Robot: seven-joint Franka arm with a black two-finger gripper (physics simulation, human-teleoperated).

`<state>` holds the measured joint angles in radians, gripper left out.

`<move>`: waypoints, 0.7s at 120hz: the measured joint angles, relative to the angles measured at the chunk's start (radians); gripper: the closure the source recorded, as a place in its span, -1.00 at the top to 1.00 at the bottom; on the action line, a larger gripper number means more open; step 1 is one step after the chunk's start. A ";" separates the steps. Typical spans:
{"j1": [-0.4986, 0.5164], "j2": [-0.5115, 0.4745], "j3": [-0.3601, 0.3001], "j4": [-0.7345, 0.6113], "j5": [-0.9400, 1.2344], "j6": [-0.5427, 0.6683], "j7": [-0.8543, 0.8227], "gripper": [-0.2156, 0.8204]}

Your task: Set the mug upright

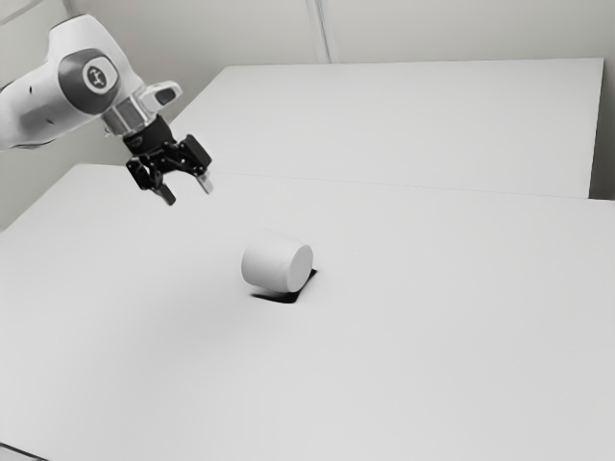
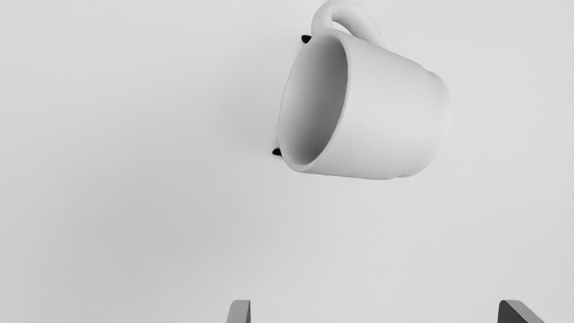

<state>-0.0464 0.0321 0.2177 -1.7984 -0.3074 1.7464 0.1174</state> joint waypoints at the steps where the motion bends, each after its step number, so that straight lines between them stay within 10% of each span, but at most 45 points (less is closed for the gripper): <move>1: 0.002 0.002 0.001 -0.001 -0.004 0.003 0.006 0.58; 84: -0.025 0.281 0.068 -0.017 -0.377 0.146 0.572 0.58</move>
<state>-0.0715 0.3129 0.2856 -1.8150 -0.6847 1.8919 0.6893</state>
